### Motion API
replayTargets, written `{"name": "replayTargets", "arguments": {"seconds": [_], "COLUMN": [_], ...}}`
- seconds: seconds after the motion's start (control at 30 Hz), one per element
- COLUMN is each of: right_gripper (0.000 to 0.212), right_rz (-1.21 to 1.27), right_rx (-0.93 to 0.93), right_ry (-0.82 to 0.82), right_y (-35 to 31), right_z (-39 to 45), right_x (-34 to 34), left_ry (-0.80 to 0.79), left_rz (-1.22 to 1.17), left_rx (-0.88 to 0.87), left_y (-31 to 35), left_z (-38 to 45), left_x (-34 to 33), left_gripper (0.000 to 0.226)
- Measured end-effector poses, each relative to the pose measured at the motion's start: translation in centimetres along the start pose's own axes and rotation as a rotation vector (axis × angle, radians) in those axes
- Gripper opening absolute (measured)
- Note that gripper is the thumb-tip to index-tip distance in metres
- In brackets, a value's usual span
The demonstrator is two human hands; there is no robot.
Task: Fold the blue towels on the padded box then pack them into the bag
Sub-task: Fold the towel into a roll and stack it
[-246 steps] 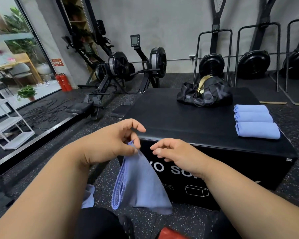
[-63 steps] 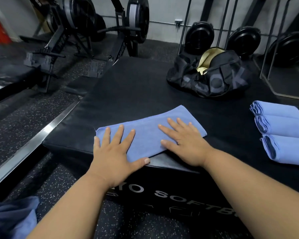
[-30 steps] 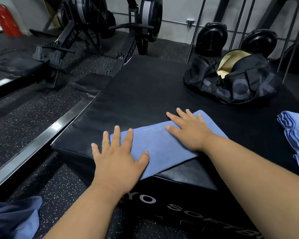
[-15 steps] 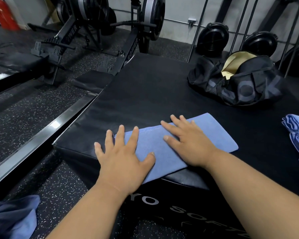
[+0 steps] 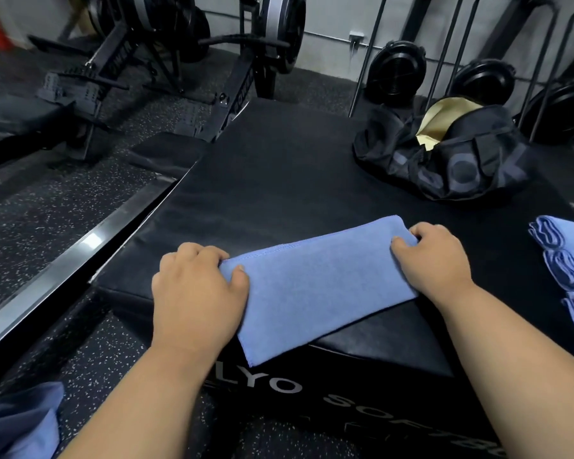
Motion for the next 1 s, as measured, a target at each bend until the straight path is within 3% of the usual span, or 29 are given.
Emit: {"name": "replayTargets", "arguments": {"seconds": [0.17, 0.33, 0.4, 0.5, 0.67, 0.77, 0.87, 1.0], "right_gripper": [0.016, 0.014, 0.014, 0.033, 0.038, 0.043, 0.054, 0.065], "right_rz": [-0.163, -0.294, -0.319, -0.301, -0.222, -0.109, -0.036, -0.183], "right_rx": [0.221, 0.442, 0.498, 0.523, 0.507, 0.457, 0.536, 0.654], "right_ry": [-0.017, -0.053, -0.052, -0.037, 0.187, 0.300, 0.151, -0.098], "right_y": [-3.3, -8.1, -9.7, -10.9, -9.4, -7.5, -6.6, -6.0], "right_z": [3.7, 9.4, 11.2, 12.9, 12.5, 10.8, 7.6, 0.7], "right_x": [-0.3, -1.1, -1.4, -2.0, -1.9, -1.0, -1.6, -3.7], "left_ry": [-0.004, -0.050, -0.064, -0.094, -0.041, -0.029, -0.024, 0.019], "left_rz": [-0.130, -0.217, -0.214, -0.204, -0.317, -0.267, -0.214, -0.194], "left_rx": [-0.012, -0.056, -0.112, -0.230, -0.385, -0.467, -0.461, -0.424], "left_y": [-0.1, 1.0, 1.1, 1.1, 0.2, 0.6, 0.6, 0.5], "left_z": [-0.3, -1.2, -1.2, -0.8, -0.5, -0.8, -0.9, -1.0], "left_x": [0.6, 0.2, -0.1, -1.2, -2.2, -2.3, -2.5, -2.7], "left_gripper": [0.009, 0.015, 0.025, 0.051, 0.036, 0.028, 0.034, 0.033]}}
Point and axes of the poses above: each hand's wrist, its own z-axis towards the middle knuckle, its own x-axis out of the back of the hand, y = z × x, the point moved 5 cm from there along z, towards the middle knuckle, and after that the axes turned 11 degrees about -y, right-handed, at the moved point
